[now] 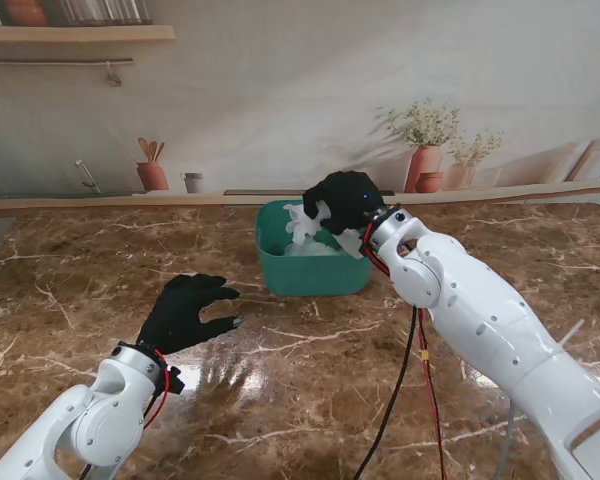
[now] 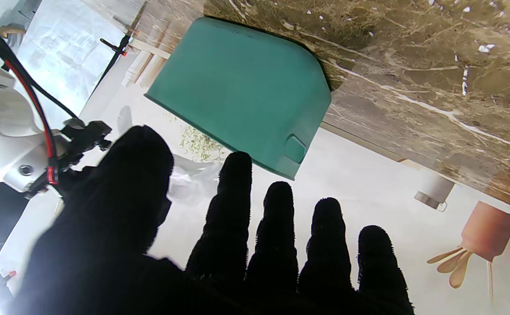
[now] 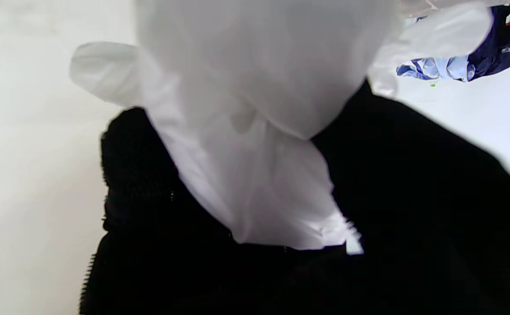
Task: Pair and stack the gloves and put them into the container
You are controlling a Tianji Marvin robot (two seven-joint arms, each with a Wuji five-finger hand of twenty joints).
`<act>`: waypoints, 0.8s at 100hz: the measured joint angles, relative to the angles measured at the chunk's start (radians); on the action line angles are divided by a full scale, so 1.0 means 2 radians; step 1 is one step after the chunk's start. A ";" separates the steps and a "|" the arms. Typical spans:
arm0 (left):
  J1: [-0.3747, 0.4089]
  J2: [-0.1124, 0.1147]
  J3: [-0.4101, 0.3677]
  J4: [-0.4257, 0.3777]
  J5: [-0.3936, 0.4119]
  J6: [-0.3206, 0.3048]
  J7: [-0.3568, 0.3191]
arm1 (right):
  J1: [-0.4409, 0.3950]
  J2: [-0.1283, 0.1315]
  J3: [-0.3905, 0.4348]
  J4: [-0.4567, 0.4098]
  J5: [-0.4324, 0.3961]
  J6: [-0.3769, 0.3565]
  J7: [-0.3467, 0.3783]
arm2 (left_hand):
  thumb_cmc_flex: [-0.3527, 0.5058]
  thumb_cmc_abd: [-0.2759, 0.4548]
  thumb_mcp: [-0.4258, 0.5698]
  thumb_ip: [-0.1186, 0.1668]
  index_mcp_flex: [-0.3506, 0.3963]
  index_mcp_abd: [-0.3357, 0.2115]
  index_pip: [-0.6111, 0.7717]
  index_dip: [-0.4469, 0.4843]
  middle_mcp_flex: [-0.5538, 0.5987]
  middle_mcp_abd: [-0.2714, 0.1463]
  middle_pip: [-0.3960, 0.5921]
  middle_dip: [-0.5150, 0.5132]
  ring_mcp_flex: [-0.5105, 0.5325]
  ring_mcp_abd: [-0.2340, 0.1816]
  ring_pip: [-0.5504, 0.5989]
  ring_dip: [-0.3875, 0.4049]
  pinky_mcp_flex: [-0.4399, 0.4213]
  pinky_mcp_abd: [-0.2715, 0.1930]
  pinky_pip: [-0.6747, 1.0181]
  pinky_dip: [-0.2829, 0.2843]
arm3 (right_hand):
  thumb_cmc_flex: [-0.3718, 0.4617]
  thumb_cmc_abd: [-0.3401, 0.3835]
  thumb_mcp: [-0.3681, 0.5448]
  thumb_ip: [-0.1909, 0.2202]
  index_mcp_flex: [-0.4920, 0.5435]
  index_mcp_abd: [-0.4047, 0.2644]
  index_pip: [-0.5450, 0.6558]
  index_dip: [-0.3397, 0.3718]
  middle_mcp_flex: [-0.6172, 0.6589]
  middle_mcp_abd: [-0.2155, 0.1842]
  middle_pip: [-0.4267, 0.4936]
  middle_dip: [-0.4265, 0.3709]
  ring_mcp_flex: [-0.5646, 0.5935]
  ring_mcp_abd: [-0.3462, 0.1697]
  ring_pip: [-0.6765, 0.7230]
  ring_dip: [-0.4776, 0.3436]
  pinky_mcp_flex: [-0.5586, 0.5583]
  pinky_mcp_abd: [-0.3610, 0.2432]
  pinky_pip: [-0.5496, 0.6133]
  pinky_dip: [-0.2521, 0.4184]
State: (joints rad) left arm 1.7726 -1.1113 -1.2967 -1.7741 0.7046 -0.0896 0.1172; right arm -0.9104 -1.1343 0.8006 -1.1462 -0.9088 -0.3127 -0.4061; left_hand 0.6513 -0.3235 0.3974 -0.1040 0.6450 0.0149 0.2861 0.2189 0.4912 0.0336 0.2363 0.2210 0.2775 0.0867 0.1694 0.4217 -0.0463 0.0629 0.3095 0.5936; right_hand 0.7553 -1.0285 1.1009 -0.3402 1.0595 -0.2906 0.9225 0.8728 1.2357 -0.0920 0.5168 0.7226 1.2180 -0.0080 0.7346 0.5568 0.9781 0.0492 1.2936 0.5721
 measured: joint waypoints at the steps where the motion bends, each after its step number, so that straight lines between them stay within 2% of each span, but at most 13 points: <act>1: 0.000 0.000 0.000 0.000 0.000 0.000 0.000 | 0.004 -0.001 -0.003 0.005 0.002 -0.001 -0.001 | 0.000 0.000 0.000 0.000 0.000 0.000 0.000 0.000 0.000 0.000 0.000 0.000 0.000 0.000 0.000 0.000 0.000 0.000 0.000 0.000 | 0.000 0.000 0.000 0.000 0.000 0.000 0.000 0.000 0.000 0.000 0.000 0.000 0.000 0.000 0.000 0.000 0.000 0.000 0.000 0.000; 13: 0.001 0.000 -0.002 -0.002 0.001 0.002 -0.002 | 0.047 -0.013 -0.045 0.070 0.020 -0.010 -0.021 | 0.000 0.000 0.000 0.000 0.000 0.000 0.000 0.000 0.000 0.000 0.000 0.000 0.000 0.000 0.000 -0.001 0.000 0.000 0.000 0.000 | 0.000 0.000 0.000 0.000 0.000 0.000 0.000 -0.004 0.000 0.000 0.000 0.000 0.000 0.000 0.000 0.000 -0.002 0.000 0.000 0.000; 23: 0.001 0.000 -0.004 -0.002 0.004 0.002 -0.003 | 0.084 -0.028 -0.085 0.134 0.041 -0.021 -0.041 | 0.000 0.000 0.000 0.000 0.000 0.000 0.000 0.000 0.000 0.000 0.000 0.000 0.000 0.000 0.000 -0.002 0.000 0.000 0.000 -0.003 | 0.000 0.000 0.000 0.000 0.000 0.000 0.000 -0.004 0.000 0.000 0.000 0.000 0.000 0.000 0.000 0.000 -0.005 0.000 0.000 0.000; 51: 0.001 0.000 -0.007 -0.002 0.006 0.008 -0.003 | 0.146 -0.064 -0.166 0.251 0.086 -0.049 -0.050 | 0.000 0.000 0.000 0.000 0.000 0.000 0.000 0.000 0.000 0.000 0.000 0.000 0.000 0.000 0.000 -0.002 0.000 0.000 0.000 -0.005 | 0.000 0.003 0.004 0.000 0.000 0.000 0.000 -0.006 -0.002 0.000 -0.001 0.007 -0.007 -0.001 -0.014 0.012 -0.027 0.000 -0.014 0.006; 71: 0.004 0.001 -0.010 -0.006 0.008 0.012 -0.007 | 0.167 -0.094 -0.196 0.319 0.129 -0.061 -0.050 | 0.000 0.000 0.000 0.000 0.000 0.000 0.000 0.000 0.000 0.000 0.000 0.000 0.000 0.000 0.000 -0.002 0.000 0.001 0.000 -0.005 | 0.000 0.026 0.005 0.001 -0.018 0.000 0.007 -0.084 -0.016 0.000 -0.024 -0.008 -0.021 0.000 -0.064 0.013 -0.055 0.000 -0.053 0.007; 72: 0.004 0.001 -0.010 -0.006 0.008 0.012 -0.007 | 0.167 -0.096 -0.197 0.323 0.131 -0.063 -0.050 | 0.000 0.000 0.000 0.000 0.000 0.000 0.000 0.000 0.000 0.000 0.000 0.000 0.000 0.000 0.000 -0.002 0.000 0.001 0.000 -0.005 | 0.000 0.028 0.005 0.005 -0.021 0.000 0.010 -0.091 -0.018 0.000 -0.024 -0.010 -0.021 0.000 -0.065 0.013 -0.055 0.000 -0.053 0.007; 80: 0.005 0.001 -0.010 -0.006 0.009 0.012 -0.008 | 0.172 -0.106 -0.203 0.344 0.145 -0.071 -0.046 | 0.000 0.000 0.000 0.000 0.000 0.000 0.000 0.000 0.000 0.000 0.000 0.000 0.000 0.000 0.000 -0.002 0.000 0.001 0.000 -0.005 | -0.006 0.038 0.005 0.006 -0.047 0.000 0.017 -0.144 -0.029 0.000 -0.030 -0.012 -0.028 0.002 -0.084 0.013 -0.072 0.003 -0.065 0.012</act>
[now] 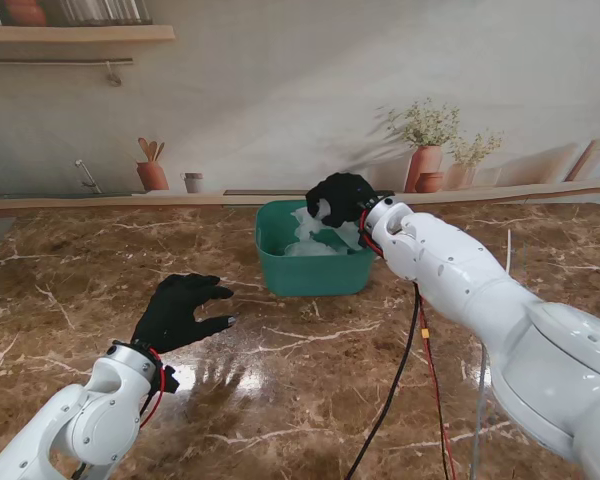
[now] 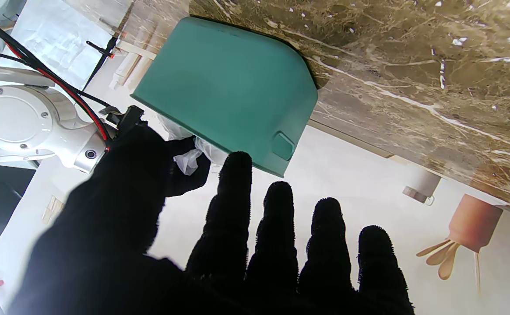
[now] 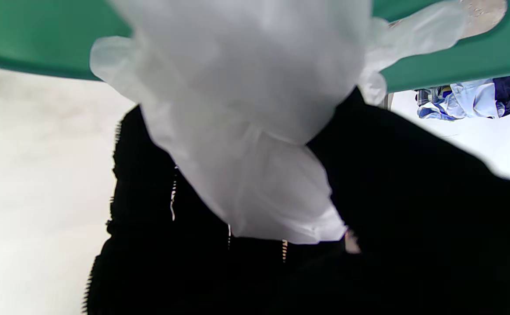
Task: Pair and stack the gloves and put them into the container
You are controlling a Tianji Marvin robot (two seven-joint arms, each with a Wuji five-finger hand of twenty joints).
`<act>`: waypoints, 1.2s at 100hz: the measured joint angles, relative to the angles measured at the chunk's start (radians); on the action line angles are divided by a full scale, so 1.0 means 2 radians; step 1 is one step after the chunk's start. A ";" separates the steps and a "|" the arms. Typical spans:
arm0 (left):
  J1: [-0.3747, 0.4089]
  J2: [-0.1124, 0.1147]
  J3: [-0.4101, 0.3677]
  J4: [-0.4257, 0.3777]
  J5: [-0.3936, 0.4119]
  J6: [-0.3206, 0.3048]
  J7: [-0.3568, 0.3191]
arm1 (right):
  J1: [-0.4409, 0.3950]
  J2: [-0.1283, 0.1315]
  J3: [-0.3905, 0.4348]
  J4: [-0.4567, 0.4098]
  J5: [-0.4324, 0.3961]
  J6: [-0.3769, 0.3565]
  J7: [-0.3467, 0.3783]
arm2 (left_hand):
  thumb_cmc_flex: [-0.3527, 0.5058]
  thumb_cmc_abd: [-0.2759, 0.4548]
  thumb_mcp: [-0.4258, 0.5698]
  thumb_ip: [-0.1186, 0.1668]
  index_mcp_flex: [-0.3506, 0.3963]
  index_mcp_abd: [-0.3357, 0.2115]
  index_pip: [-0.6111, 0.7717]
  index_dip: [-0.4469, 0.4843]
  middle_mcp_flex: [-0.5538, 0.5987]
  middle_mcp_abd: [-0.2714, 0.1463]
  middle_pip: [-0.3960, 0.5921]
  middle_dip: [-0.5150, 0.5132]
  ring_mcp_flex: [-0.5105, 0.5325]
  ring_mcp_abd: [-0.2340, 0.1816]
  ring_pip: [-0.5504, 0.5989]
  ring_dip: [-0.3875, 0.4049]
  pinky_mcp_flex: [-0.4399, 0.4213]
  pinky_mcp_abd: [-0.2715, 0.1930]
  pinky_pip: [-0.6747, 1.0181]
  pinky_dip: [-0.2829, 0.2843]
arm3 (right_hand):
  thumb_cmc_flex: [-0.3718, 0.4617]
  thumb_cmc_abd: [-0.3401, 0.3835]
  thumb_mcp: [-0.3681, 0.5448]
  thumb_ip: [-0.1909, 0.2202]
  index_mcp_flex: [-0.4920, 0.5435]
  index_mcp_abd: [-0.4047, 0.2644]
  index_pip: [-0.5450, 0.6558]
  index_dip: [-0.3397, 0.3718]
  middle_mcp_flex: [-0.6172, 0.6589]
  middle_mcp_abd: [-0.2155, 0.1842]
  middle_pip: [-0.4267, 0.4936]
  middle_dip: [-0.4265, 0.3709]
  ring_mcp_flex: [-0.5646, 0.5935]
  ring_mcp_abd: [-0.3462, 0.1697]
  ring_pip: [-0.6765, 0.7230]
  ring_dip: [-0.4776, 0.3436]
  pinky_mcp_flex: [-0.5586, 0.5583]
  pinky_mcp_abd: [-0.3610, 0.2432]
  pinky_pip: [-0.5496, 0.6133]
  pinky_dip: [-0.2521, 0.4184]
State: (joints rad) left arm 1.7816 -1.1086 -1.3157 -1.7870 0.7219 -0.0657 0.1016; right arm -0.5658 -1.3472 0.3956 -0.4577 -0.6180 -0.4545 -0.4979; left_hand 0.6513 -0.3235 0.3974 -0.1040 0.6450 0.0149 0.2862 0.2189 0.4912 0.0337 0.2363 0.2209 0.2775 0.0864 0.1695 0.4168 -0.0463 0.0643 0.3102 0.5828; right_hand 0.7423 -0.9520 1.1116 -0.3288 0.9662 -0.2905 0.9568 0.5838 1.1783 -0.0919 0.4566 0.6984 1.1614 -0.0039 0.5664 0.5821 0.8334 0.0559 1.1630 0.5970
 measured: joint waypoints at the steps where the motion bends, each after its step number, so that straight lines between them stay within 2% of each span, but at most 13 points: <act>1: 0.000 0.000 0.000 0.000 0.000 0.000 0.000 | 0.000 0.000 -0.001 0.001 0.001 -0.001 0.002 | 0.000 0.000 0.000 0.000 0.000 0.000 0.000 0.000 0.000 0.000 0.000 0.000 0.000 0.000 0.000 0.000 0.000 0.000 0.000 0.000 | -0.007 0.002 0.000 0.001 -0.005 0.000 -0.003 -0.005 -0.001 0.000 -0.001 -0.001 0.000 0.000 -0.003 0.000 -0.002 0.002 -0.002 0.000; 9: 0.000 0.000 0.000 0.000 0.000 0.000 0.000 | 0.004 0.000 -0.003 -0.002 0.004 -0.004 0.032 | 0.000 0.000 0.000 0.000 0.000 0.000 0.000 0.000 0.000 0.000 0.000 0.000 0.000 0.000 0.000 0.000 0.000 0.001 0.000 0.000 | -0.072 0.007 0.001 0.002 -0.036 0.012 -0.032 -0.054 -0.028 0.001 -0.014 -0.033 -0.021 0.002 -0.036 -0.006 -0.026 0.011 -0.021 0.004; 12: 0.000 0.000 0.000 0.000 0.000 0.001 0.000 | 0.005 0.000 -0.002 -0.005 0.005 -0.005 0.047 | 0.000 0.000 0.000 0.000 0.000 0.000 0.000 0.000 0.000 0.000 0.000 0.000 0.000 0.000 0.000 0.000 0.000 0.002 0.000 0.000 | -0.098 0.011 0.005 0.003 -0.039 0.021 -0.077 -0.055 -0.042 0.001 -0.013 -0.059 -0.026 0.002 -0.037 -0.008 -0.037 0.015 -0.026 0.013; 16: 0.000 0.000 0.000 0.000 0.000 0.001 0.000 | 0.006 0.003 0.005 -0.012 0.006 -0.005 0.065 | 0.000 0.000 0.000 0.000 0.000 0.000 0.000 0.000 0.000 0.000 0.000 0.000 0.000 0.000 0.000 0.000 0.000 0.004 0.000 0.000 | -0.148 0.029 0.006 0.040 -0.040 0.032 -0.153 -0.031 -0.060 0.001 -0.018 -0.082 -0.037 0.003 -0.043 -0.009 -0.051 0.023 -0.032 0.020; 20: 0.000 0.000 0.000 0.000 0.000 0.001 0.000 | 0.004 0.008 0.018 -0.028 0.006 -0.003 0.085 | 0.000 0.000 0.000 0.000 0.000 0.000 0.001 0.000 0.000 0.000 0.000 0.000 0.000 0.000 0.000 0.000 0.000 0.006 0.000 0.000 | -0.178 0.038 0.006 0.060 -0.053 0.033 -0.202 -0.021 -0.077 0.001 -0.031 -0.098 -0.044 0.004 -0.042 -0.009 -0.064 0.028 -0.032 0.026; 25: 0.000 0.000 0.000 0.000 0.001 0.002 0.000 | 0.000 0.020 0.030 -0.056 0.005 0.003 0.100 | 0.000 0.000 0.000 0.000 0.000 0.000 0.006 0.000 0.000 0.000 0.000 0.000 0.000 0.000 0.000 0.000 0.000 0.010 0.000 0.000 | -0.206 0.044 0.000 0.060 -0.074 0.035 -0.240 -0.020 -0.097 0.001 -0.051 -0.110 -0.059 0.004 -0.051 -0.009 -0.082 0.032 -0.032 0.031; 43: 0.000 0.001 0.000 -0.001 0.001 0.002 -0.003 | -0.013 0.054 0.061 -0.131 -0.027 0.028 0.140 | 0.000 0.000 -0.001 0.000 0.000 0.000 0.012 0.006 0.000 0.000 0.000 0.000 0.000 0.000 0.000 0.000 -0.001 0.011 0.004 0.000 | -0.259 0.076 -0.033 0.060 -0.129 0.026 -0.310 -0.047 -0.146 -0.001 -0.089 -0.136 -0.106 0.009 -0.086 -0.020 -0.132 0.033 -0.045 0.032; 62: -0.003 0.001 0.002 0.000 0.001 0.000 -0.001 | -0.040 0.087 0.105 -0.206 -0.056 0.053 0.203 | 0.000 0.000 -0.006 0.000 0.000 0.000 0.012 0.006 0.000 0.000 0.000 0.000 0.000 0.000 0.000 0.000 -0.001 0.013 0.006 0.005 | -0.267 0.137 -0.087 0.063 -0.163 0.034 -0.334 -0.062 -0.184 -0.001 -0.113 -0.159 -0.148 0.008 -0.129 -0.045 -0.170 0.025 -0.101 0.032; 71: -0.003 0.001 0.002 0.000 0.001 -0.001 0.000 | -0.076 0.101 0.161 -0.262 -0.078 0.071 0.231 | 0.000 0.000 -0.006 0.000 0.000 0.000 0.012 0.006 0.000 0.000 0.000 0.000 0.000 0.000 0.000 0.000 -0.001 0.013 0.007 0.010 | -0.266 0.200 -0.172 0.103 -0.172 0.043 -0.340 -0.062 -0.200 -0.001 -0.128 -0.175 -0.176 0.002 -0.159 -0.074 -0.194 0.013 -0.148 0.012; 76: -0.004 0.001 0.002 0.000 0.001 -0.002 0.001 | -0.096 0.111 0.184 -0.293 -0.095 0.077 0.237 | 0.000 0.000 -0.017 0.000 0.000 0.000 0.011 0.006 0.000 0.000 0.000 0.000 0.000 0.000 0.000 0.000 -0.001 0.011 0.011 0.010 | -0.289 0.210 -0.191 0.123 -0.175 0.049 -0.343 -0.063 -0.207 -0.001 -0.135 -0.185 -0.189 -0.008 -0.174 -0.092 -0.205 0.002 -0.171 -0.004; 87: -0.007 0.000 0.003 0.002 -0.008 -0.008 0.002 | -0.158 0.122 0.261 -0.365 -0.128 0.080 0.255 | 0.000 0.008 -0.039 0.000 -0.002 0.013 -0.011 -0.005 0.000 0.000 0.000 0.000 0.000 0.000 0.000 -0.001 0.001 -0.005 0.011 -0.019 | -0.323 0.212 -0.170 0.123 -0.175 0.064 -0.354 -0.068 -0.217 -0.001 -0.151 -0.207 -0.209 -0.023 -0.200 -0.125 -0.217 -0.017 -0.214 -0.037; 106: -0.020 -0.002 0.012 0.014 -0.037 -0.024 0.010 | -0.292 0.133 0.381 -0.497 -0.142 0.085 0.266 | 0.000 0.065 -0.174 0.016 -0.016 0.025 -0.045 -0.024 -0.009 0.000 0.000 0.000 0.000 0.000 0.000 -0.017 0.013 -0.024 0.065 -0.118 | -0.336 0.232 -0.167 0.123 -0.188 0.096 -0.372 -0.080 -0.236 0.006 -0.169 -0.234 -0.239 -0.033 -0.221 -0.166 -0.230 -0.042 -0.257 -0.093; 120: -0.027 -0.005 0.019 0.019 -0.062 -0.033 0.016 | -0.371 0.137 0.423 -0.546 -0.147 0.083 0.235 | -0.001 0.100 -0.190 0.020 -0.021 0.029 -0.058 -0.030 -0.014 0.000 0.000 0.000 0.000 0.000 0.000 -0.022 0.014 -0.029 0.097 -0.131 | -0.341 0.246 -0.167 0.123 -0.198 0.105 -0.374 -0.085 -0.243 0.010 -0.172 -0.242 -0.245 -0.033 -0.223 -0.168 -0.236 -0.049 -0.268 -0.106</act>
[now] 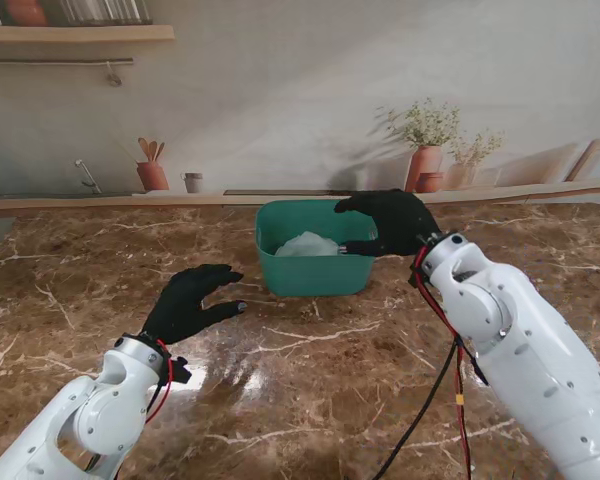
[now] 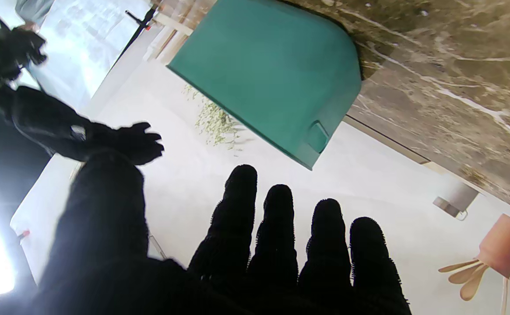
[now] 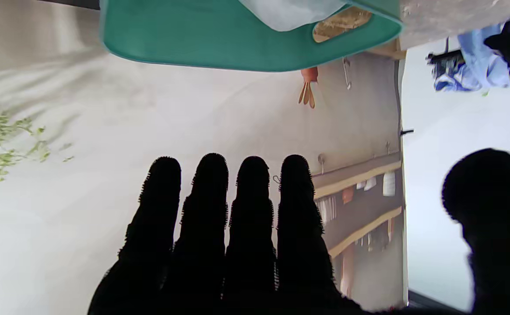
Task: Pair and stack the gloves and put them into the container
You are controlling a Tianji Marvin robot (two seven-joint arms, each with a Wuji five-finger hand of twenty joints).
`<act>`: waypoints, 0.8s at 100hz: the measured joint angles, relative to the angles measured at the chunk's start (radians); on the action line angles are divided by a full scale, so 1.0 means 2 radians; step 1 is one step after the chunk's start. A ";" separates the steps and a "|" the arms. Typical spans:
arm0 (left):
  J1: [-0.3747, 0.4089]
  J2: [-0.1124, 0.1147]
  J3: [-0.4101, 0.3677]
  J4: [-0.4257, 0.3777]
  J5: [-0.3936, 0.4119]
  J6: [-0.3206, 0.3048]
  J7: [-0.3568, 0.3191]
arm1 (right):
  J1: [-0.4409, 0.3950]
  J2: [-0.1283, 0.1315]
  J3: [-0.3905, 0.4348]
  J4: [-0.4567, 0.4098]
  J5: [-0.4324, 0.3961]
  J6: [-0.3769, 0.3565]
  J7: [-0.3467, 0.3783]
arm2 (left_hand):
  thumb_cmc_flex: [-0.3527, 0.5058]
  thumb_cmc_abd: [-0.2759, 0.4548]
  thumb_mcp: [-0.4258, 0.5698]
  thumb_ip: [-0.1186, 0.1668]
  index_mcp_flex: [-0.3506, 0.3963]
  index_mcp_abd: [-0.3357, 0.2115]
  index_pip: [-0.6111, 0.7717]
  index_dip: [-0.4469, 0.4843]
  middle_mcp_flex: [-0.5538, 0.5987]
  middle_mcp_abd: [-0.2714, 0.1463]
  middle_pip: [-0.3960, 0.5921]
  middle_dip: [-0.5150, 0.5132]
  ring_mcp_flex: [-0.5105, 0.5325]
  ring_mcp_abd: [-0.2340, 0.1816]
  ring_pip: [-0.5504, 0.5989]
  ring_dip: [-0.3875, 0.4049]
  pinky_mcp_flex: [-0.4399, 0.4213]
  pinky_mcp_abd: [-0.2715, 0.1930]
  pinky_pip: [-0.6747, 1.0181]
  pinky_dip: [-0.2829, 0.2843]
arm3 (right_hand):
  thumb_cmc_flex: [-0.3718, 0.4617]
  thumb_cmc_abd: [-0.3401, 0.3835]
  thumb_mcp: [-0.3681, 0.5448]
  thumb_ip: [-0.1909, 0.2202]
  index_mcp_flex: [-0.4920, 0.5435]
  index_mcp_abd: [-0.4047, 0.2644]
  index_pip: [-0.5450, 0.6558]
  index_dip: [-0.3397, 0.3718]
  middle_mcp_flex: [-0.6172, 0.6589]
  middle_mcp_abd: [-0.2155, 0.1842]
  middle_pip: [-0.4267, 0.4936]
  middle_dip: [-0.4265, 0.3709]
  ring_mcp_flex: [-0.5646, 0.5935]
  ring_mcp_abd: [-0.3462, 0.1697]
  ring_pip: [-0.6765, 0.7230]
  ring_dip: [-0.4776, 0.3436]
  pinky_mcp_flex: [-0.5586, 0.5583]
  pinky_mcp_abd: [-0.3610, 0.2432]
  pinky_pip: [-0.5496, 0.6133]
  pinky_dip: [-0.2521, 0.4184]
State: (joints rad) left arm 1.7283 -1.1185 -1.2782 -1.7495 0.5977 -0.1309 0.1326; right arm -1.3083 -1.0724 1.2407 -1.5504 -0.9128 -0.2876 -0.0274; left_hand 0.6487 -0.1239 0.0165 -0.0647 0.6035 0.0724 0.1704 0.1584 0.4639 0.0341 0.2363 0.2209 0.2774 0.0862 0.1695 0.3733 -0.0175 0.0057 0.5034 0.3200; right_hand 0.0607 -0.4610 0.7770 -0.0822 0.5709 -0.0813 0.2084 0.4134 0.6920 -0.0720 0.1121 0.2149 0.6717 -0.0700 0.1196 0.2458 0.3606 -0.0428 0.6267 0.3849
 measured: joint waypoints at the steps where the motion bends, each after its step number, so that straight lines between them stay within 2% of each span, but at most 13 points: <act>1: 0.000 0.000 0.000 0.000 -0.002 -0.001 0.000 | -0.006 0.000 0.004 -0.003 0.000 0.000 -0.003 | 0.000 0.000 0.000 0.000 -0.002 0.000 0.000 0.000 0.000 0.000 0.000 0.000 0.000 0.000 0.000 0.000 0.000 0.000 0.002 0.000 | 0.000 0.001 0.000 0.000 -0.001 0.001 0.000 0.000 0.000 0.001 0.000 0.000 0.000 0.000 0.000 -0.001 -0.001 0.000 0.000 0.000; 4: -0.001 -0.001 0.001 0.000 -0.005 -0.002 0.000 | -0.025 -0.001 0.015 -0.014 0.000 -0.001 -0.011 | -0.008 0.005 -0.001 0.000 -0.013 0.003 -0.005 0.000 0.000 0.000 0.000 0.000 0.000 0.000 0.000 -0.001 0.000 0.000 0.007 0.000 | -0.008 0.003 -0.001 0.000 -0.004 0.009 -0.003 0.000 -0.005 0.009 -0.002 -0.004 -0.008 0.000 -0.003 -0.005 -0.005 0.000 0.000 -0.001; 17: -0.004 -0.002 0.005 0.000 -0.011 -0.012 0.001 | -0.089 -0.002 0.034 -0.040 0.007 -0.002 -0.059 | -0.023 0.025 -0.010 0.001 -0.021 0.008 -0.006 -0.001 -0.006 0.000 -0.006 -0.001 0.000 0.000 0.000 -0.005 0.000 -0.002 0.014 0.000 | -0.013 0.015 -0.002 0.000 -0.004 0.011 -0.005 -0.005 -0.011 0.009 -0.003 -0.005 -0.021 0.000 -0.006 -0.007 -0.011 0.000 -0.006 -0.010; 26: -0.009 -0.002 0.010 0.001 -0.017 -0.024 0.002 | -0.131 -0.006 0.040 -0.046 0.015 -0.004 -0.103 | -0.040 0.031 -0.011 0.001 -0.021 0.008 -0.006 -0.001 -0.006 0.000 -0.006 -0.005 0.000 -0.005 0.000 -0.007 0.000 -0.012 0.014 -0.001 | -0.014 0.024 -0.002 0.000 -0.009 0.017 -0.007 -0.006 -0.018 0.009 -0.004 -0.010 -0.026 0.000 -0.007 -0.012 -0.016 0.000 -0.007 -0.013; 28: -0.010 -0.002 0.011 0.001 -0.018 -0.026 0.001 | -0.138 -0.007 0.040 -0.046 0.017 -0.005 -0.112 | -0.044 0.031 -0.010 0.006 -0.021 0.008 -0.006 -0.001 -0.010 0.000 -0.007 -0.006 0.000 -0.006 0.000 -0.009 0.000 -0.012 0.014 -0.002 | -0.014 0.024 -0.002 0.000 -0.009 0.017 -0.007 -0.006 -0.018 0.009 -0.004 -0.010 -0.026 0.000 -0.007 -0.014 -0.016 0.000 -0.007 -0.014; 31: -0.011 -0.002 0.012 0.001 -0.018 -0.028 0.000 | -0.147 -0.008 0.040 -0.045 0.019 -0.007 -0.121 | -0.048 0.031 -0.010 0.006 -0.025 0.008 -0.006 -0.001 -0.017 0.000 -0.016 -0.007 0.000 -0.007 0.000 -0.011 0.000 -0.014 0.014 -0.006 | -0.020 0.026 -0.003 0.000 -0.009 0.017 -0.007 -0.006 -0.019 0.009 -0.004 -0.011 -0.026 0.000 -0.007 -0.017 -0.016 0.000 -0.007 -0.014; 32: -0.012 -0.002 0.012 0.001 -0.018 -0.029 0.000 | -0.150 -0.009 0.039 -0.044 0.019 -0.007 -0.123 | -0.048 0.031 -0.010 0.006 -0.027 0.008 -0.010 -0.003 -0.018 0.000 -0.013 -0.007 0.000 -0.007 0.000 -0.011 0.000 -0.014 0.014 -0.006 | -0.020 0.028 -0.003 0.010 -0.009 0.017 -0.007 -0.007 -0.022 0.011 -0.004 -0.011 -0.026 0.000 -0.007 -0.017 -0.016 0.000 -0.007 -0.016; 45: -0.015 -0.003 0.018 0.003 -0.017 -0.039 0.003 | -0.173 -0.013 0.038 -0.034 0.026 -0.011 -0.125 | -0.048 0.031 -0.010 0.006 -0.026 0.008 -0.011 -0.007 -0.019 0.000 -0.013 -0.007 -0.010 -0.012 0.000 -0.012 0.000 -0.017 0.014 -0.008 | -0.021 0.040 -0.003 0.011 -0.026 0.035 -0.020 -0.013 -0.031 0.023 -0.008 -0.017 -0.032 0.001 -0.007 -0.018 -0.020 0.000 -0.007 -0.020; 48: -0.016 -0.003 0.020 0.005 -0.017 -0.044 0.007 | -0.178 -0.014 0.038 -0.031 0.029 -0.012 -0.129 | -0.048 0.031 -0.010 0.006 -0.026 0.008 -0.011 -0.007 -0.027 0.000 -0.015 -0.007 -0.012 -0.013 -0.005 -0.014 0.000 -0.017 0.014 -0.009 | -0.028 0.046 -0.006 0.011 -0.029 0.039 -0.022 -0.017 -0.031 0.023 -0.008 -0.021 -0.032 0.001 -0.007 -0.018 -0.021 0.000 -0.007 -0.020; 50: -0.016 -0.003 0.021 0.006 -0.017 -0.046 0.010 | -0.181 -0.015 0.038 -0.029 0.030 -0.012 -0.131 | -0.048 0.031 -0.010 0.012 -0.026 0.008 -0.011 -0.007 -0.027 0.000 -0.016 -0.007 -0.012 -0.013 -0.005 -0.015 0.000 -0.017 0.014 -0.011 | -0.031 0.051 -0.011 0.011 -0.033 0.039 -0.024 -0.018 -0.035 0.023 -0.008 -0.022 -0.032 0.001 -0.007 -0.018 -0.021 0.000 -0.007 -0.021; 61: -0.014 -0.005 0.022 0.007 -0.014 -0.050 0.016 | -0.194 -0.018 0.043 -0.020 0.035 -0.020 -0.138 | -0.048 0.031 -0.010 0.012 -0.026 0.008 -0.011 -0.007 -0.032 -0.001 -0.019 -0.007 -0.012 -0.013 -0.005 -0.017 0.000 -0.017 0.010 -0.014 | -0.045 0.075 -0.013 0.011 -0.040 0.046 -0.029 -0.024 -0.036 0.026 -0.009 -0.024 -0.033 0.002 -0.007 -0.025 -0.022 0.000 -0.007 -0.026; 80: -0.005 -0.005 0.020 0.005 -0.009 -0.050 0.016 | -0.199 -0.019 0.050 -0.011 0.042 -0.029 -0.144 | -0.048 0.031 -0.010 0.012 -0.026 0.008 -0.011 -0.008 -0.032 -0.001 -0.019 -0.007 -0.012 -0.013 -0.005 -0.018 0.000 -0.017 0.009 -0.020 | -0.045 0.083 -0.018 0.011 -0.041 0.050 -0.035 -0.026 -0.042 0.031 -0.009 -0.029 -0.038 0.005 -0.007 -0.025 -0.023 0.000 -0.007 -0.027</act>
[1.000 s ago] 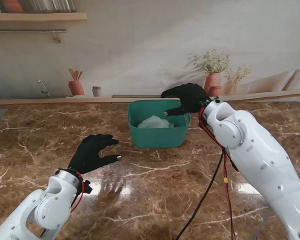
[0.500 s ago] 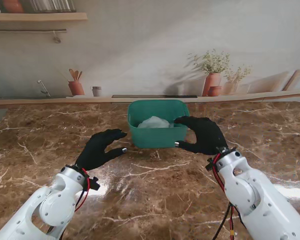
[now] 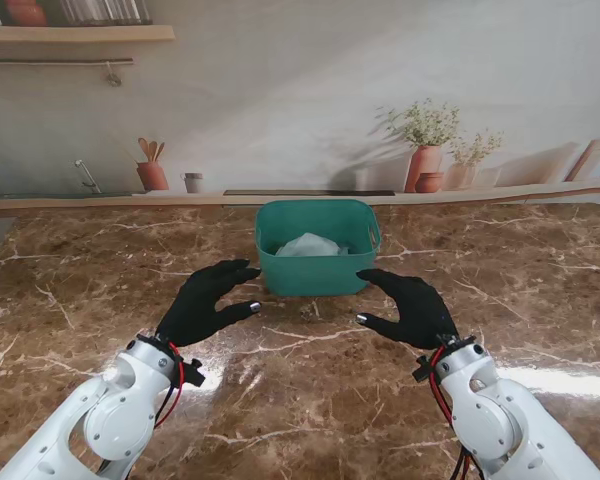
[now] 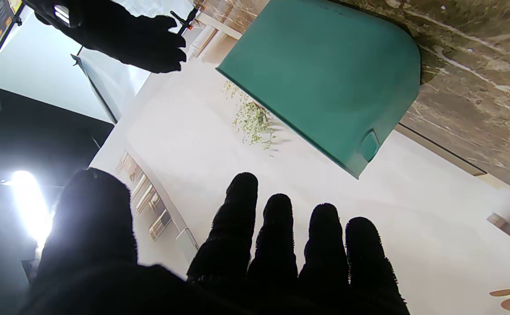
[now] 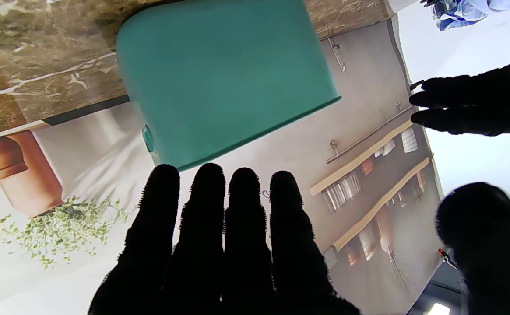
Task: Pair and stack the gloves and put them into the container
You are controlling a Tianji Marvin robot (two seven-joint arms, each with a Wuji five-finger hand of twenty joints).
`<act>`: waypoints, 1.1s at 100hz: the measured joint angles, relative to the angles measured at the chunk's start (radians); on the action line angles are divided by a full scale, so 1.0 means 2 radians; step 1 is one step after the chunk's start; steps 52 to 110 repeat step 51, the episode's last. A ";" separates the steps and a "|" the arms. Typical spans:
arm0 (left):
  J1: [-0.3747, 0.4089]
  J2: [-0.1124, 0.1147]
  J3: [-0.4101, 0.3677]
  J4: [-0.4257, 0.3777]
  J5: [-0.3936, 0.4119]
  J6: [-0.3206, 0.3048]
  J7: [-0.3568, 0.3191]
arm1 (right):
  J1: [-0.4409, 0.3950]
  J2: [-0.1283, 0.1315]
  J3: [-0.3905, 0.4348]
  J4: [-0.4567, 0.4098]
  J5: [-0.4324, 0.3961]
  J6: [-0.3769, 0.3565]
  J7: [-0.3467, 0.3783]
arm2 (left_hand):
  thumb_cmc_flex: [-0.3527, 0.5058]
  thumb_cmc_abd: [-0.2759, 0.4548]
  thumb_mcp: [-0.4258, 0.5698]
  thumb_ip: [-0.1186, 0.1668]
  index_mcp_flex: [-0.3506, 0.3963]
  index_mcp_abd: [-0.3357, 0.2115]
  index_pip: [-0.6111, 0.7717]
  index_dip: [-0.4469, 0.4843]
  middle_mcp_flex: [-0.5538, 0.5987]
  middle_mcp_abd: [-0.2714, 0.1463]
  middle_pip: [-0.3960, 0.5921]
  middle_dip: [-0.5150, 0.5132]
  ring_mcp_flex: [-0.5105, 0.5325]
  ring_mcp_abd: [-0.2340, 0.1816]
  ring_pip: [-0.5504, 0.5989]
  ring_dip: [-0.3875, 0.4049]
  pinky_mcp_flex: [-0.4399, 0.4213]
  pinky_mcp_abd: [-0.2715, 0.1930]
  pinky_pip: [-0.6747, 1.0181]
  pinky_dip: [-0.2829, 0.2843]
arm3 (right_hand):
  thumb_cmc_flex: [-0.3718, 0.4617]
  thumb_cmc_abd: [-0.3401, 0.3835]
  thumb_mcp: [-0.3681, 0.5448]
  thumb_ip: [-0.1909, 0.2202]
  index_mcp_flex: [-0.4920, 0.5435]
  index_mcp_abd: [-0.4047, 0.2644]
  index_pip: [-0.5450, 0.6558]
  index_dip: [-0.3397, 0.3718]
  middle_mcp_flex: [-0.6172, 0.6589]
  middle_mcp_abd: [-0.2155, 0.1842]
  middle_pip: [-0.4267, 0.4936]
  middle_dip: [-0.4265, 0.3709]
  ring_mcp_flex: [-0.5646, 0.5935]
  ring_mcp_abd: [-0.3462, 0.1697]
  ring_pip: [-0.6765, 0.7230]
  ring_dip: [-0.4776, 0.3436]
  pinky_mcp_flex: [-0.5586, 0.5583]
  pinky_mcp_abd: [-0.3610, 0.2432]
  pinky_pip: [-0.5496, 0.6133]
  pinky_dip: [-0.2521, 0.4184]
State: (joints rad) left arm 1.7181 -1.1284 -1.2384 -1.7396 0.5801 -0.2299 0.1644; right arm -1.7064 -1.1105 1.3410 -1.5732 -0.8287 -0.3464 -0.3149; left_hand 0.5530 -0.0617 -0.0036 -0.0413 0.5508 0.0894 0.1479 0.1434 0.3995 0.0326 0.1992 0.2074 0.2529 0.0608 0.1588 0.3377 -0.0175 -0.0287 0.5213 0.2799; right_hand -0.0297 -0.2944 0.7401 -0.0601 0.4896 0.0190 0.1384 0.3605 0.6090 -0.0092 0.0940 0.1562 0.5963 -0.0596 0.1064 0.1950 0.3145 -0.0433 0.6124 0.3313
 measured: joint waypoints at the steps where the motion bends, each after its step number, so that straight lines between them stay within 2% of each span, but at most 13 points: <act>1: 0.001 0.000 0.000 0.000 0.000 0.000 0.000 | 0.000 0.000 0.000 0.000 0.000 0.000 -0.001 | 0.000 0.000 0.000 0.000 0.000 0.000 0.000 0.000 0.000 0.000 0.000 0.000 0.000 0.000 0.000 0.000 0.000 0.000 0.000 0.000 | 0.000 0.002 0.000 0.000 0.000 0.000 0.000 0.000 0.000 0.000 0.000 0.000 0.000 0.000 0.000 0.000 0.000 0.000 0.000 0.000; 24: 0.020 0.000 -0.015 -0.022 -0.001 0.009 -0.011 | -0.003 -0.002 0.011 -0.015 0.010 -0.002 0.001 | 0.000 0.000 0.000 0.000 0.000 0.000 0.000 0.000 0.000 0.000 0.000 0.000 0.000 0.000 0.000 -0.001 0.000 0.000 -0.006 -0.001 | 0.000 0.007 -0.005 0.000 0.000 0.000 0.000 -0.005 0.000 0.001 0.000 -0.005 0.000 0.001 0.000 -0.001 0.000 0.000 0.000 -0.005; 37: 0.026 0.000 -0.023 -0.031 0.006 0.008 -0.010 | -0.005 -0.003 0.014 -0.024 0.006 -0.002 -0.012 | 0.000 0.000 0.000 0.000 0.000 0.000 0.000 0.000 0.000 0.000 0.000 0.000 0.000 0.000 0.000 -0.002 0.000 0.000 -0.006 -0.001 | 0.000 0.007 -0.006 0.000 0.000 -0.001 0.000 -0.005 0.000 0.001 0.000 -0.005 0.000 0.001 0.000 -0.001 0.000 0.000 0.000 -0.005; 110: 0.030 0.000 -0.023 -0.034 0.007 0.009 -0.003 | -0.006 -0.004 0.013 -0.027 0.008 -0.002 -0.015 | 0.000 0.000 0.000 0.000 0.000 0.000 0.000 0.000 0.000 0.000 0.000 0.000 0.000 0.000 0.000 -0.002 0.000 0.000 -0.006 -0.001 | 0.000 0.008 -0.011 0.000 0.000 -0.002 0.000 -0.005 0.000 0.001 0.000 -0.005 0.000 0.001 0.000 -0.001 0.000 0.000 0.000 -0.005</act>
